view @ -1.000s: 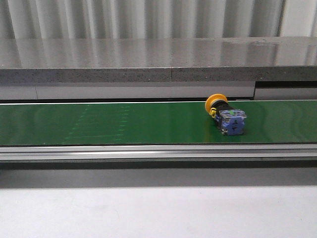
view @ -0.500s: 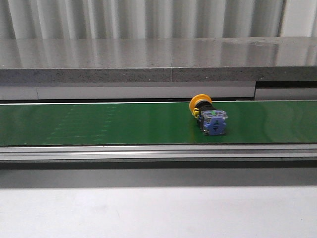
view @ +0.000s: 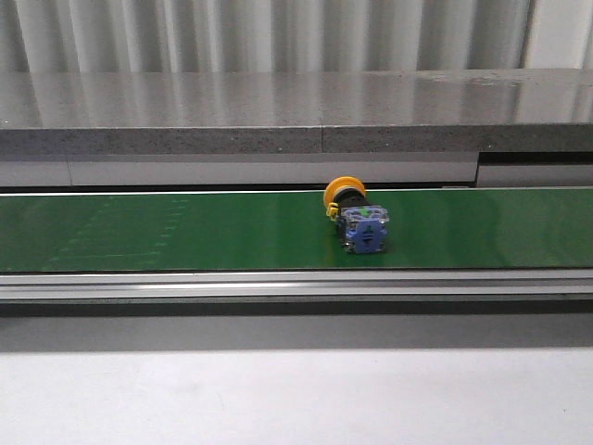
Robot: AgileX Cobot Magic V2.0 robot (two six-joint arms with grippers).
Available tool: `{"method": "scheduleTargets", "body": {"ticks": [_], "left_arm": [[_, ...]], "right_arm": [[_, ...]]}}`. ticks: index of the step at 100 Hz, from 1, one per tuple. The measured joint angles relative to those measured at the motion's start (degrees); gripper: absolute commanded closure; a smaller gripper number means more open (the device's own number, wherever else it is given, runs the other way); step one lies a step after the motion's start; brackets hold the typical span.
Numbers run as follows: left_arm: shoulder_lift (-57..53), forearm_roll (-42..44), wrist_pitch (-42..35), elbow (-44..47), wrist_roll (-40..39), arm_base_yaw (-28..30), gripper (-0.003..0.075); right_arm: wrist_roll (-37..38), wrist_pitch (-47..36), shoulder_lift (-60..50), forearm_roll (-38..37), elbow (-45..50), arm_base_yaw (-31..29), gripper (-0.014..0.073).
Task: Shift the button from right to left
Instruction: 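Open the right gripper and withdraw it as the belt carries the button, then move the left gripper down over the button arriving on the belt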
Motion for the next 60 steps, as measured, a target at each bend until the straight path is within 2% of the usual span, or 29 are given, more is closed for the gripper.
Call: {"method": "scheduleTargets", "body": {"ticks": [14, 23, 40, 60], "left_arm": [[6.5, 0.0, 0.9, -3.4, 0.8, 0.0, 0.0333], [10.2, 0.0, 1.1, -5.2, 1.4, 0.0, 0.0258], [17.2, 0.0, 2.4, -9.5, 2.6, -0.8, 0.0215], [25.6, -1.0, 2.9, -15.8, 3.4, -4.9, 0.0248]], "right_arm": [[0.0, 0.0, 0.0, 0.0, 0.0, 0.0, 0.066], [0.0, 0.0, 0.0, 0.0, 0.0, 0.0, 0.066], [0.0, 0.0, 0.0, 0.0, 0.0, 0.0, 0.066], [0.0, 0.0, 0.0, 0.0, 0.0, 0.0, 0.066]]}}
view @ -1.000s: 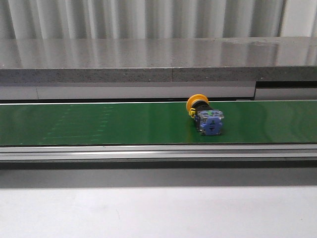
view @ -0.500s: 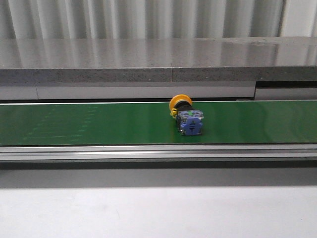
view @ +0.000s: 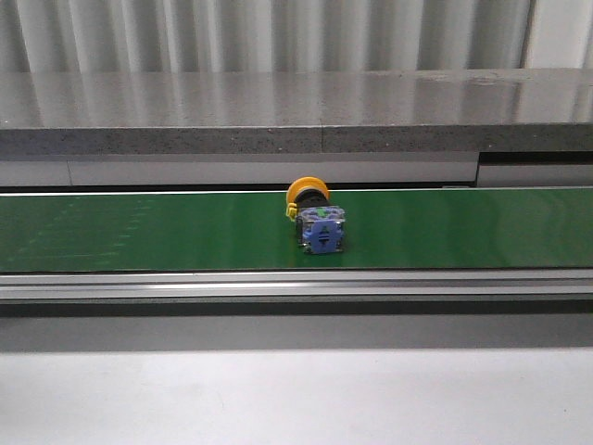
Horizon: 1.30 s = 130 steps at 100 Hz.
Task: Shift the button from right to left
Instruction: 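Move the left gripper down over the button arriving on the belt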
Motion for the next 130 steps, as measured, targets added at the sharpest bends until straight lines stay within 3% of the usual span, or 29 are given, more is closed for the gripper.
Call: {"method": "scheduleTargets", "body": {"ticks": [13, 28, 37, 57, 101, 130], "left_arm": [[4.2, -1.0, -0.9, -3.2, 0.0, -2.2, 0.0309], [8.6, -2.4, -0.9, -6.3, 0.0, -4.7, 0.0312], [11.9, -2.9, 2.0, -9.4, 0.0, -6.3, 0.0292], [19.3, -5.6, 8.0, -15.5, 0.0, -8.8, 0.0151], [35.8, -6.2, 29.2, -30.7, -10.5, -13.1, 0.0152], [42.4, -4.2, 32.9, -36.9, -16.3, -20.3, 0.0152]], "right_arm": [[0.0, 0.0, 0.0, 0.0, 0.0, 0.0, 0.066], [0.0, 0.0, 0.0, 0.0, 0.0, 0.0, 0.066], [0.0, 0.0, 0.0, 0.0, 0.0, 0.0, 0.066], [0.0, 0.0, 0.0, 0.0, 0.0, 0.0, 0.066], [0.0, 0.0, 0.0, 0.0, 0.0, 0.0, 0.066], [-0.1, 0.0, 0.0, 0.0, 0.0, 0.0, 0.066]]}}
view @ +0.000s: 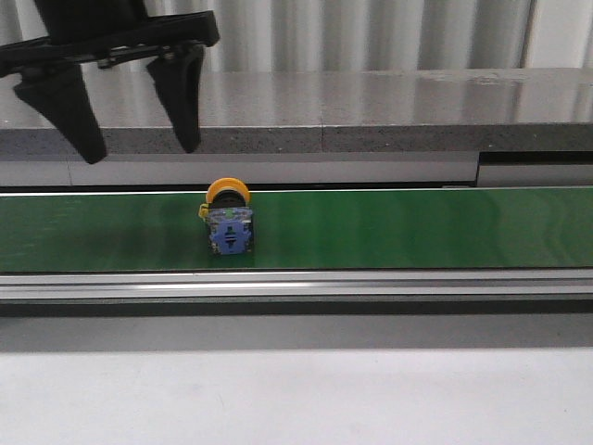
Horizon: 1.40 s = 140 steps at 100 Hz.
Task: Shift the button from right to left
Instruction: 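Move the left gripper down over the button arriving on the belt, then close the left gripper on the button's blue base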
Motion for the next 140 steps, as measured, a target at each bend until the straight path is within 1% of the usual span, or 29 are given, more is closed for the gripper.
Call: {"method": "scheduleTargets", "body": {"ticks": [17, 28, 63, 73, 74, 75, 80, 100, 105, 113, 140], "left_arm": [[2.7, -3.0, 0.9, -2.6, -0.4, -2.3, 0.0152], [4.7, -3.7, 2.4, -2.8, -0.4, -2.4, 0.0152], [8.6, -3.8, 2.6, -2.8, -0.8, -2.4, 0.016], [8.6, -3.2, 2.6, -2.9, -1.2, -2.4, 0.0229], [8.6, -3.2, 2.6, -2.9, -1.2, -2.4, 0.0251], [8.6, -3.1, 2.6, -2.9, -1.2, -2.4, 0.0251], [8.6, -3.0, 2.6, -2.9, -1.3, -2.4, 0.0303], [8.7, -2.7, 2.6, -2.9, -1.4, -2.4, 0.0526], [8.7, -2.6, 2.6, -2.9, -1.4, -2.4, 0.0562], [8.7, -2.6, 2.7, -3.0, -1.4, -2.4, 0.059], [8.7, -2.3, 2.9, -4.7, -1.5, -2.4, 0.0591]], "right_arm": [[0.0, 0.0, 0.0, 0.0, 0.0, 0.0, 0.066], [0.0, 0.0, 0.0, 0.0, 0.0, 0.0, 0.066], [0.0, 0.0, 0.0, 0.0, 0.0, 0.0, 0.066], [0.0, 0.0, 0.0, 0.0, 0.0, 0.0, 0.066], [0.0, 0.0, 0.0, 0.0, 0.0, 0.0, 0.066], [0.0, 0.0, 0.0, 0.0, 0.0, 0.0, 0.066], [0.0, 0.0, 0.0, 0.0, 0.0, 0.0, 0.066], [0.0, 0.0, 0.0, 0.0, 0.0, 0.0, 0.066], [0.0, 0.0, 0.0, 0.0, 0.0, 0.0, 0.066], [0.0, 0.0, 0.0, 0.0, 0.0, 0.0, 0.066], [0.0, 0.0, 0.0, 0.0, 0.0, 0.0, 0.066]]}}
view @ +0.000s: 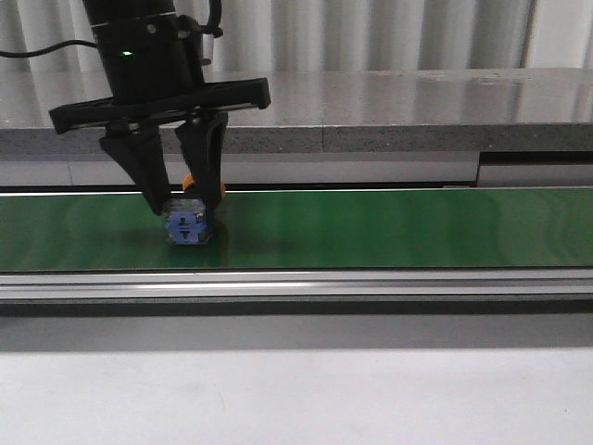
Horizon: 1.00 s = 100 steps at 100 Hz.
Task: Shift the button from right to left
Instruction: 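Close the left gripper on the button's blue base, then lift the button with the left gripper toward the blue tray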
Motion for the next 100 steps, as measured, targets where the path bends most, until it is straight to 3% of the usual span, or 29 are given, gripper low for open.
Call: {"method": "scheduleTargets", "body": {"ticks": [39, 100], "left_arm": [[-7.0, 3.0, 0.3, -6.8, 1.5, 1.6, 0.0591], [-14.0, 4.6, 1.5, -6.9, 10.8, 21.4, 0.0591]], "right_arm": [[0.0, 0.0, 0.0, 0.0, 0.0, 0.0, 0.066], [0.0, 0.0, 0.0, 0.0, 0.0, 0.0, 0.066]]}}
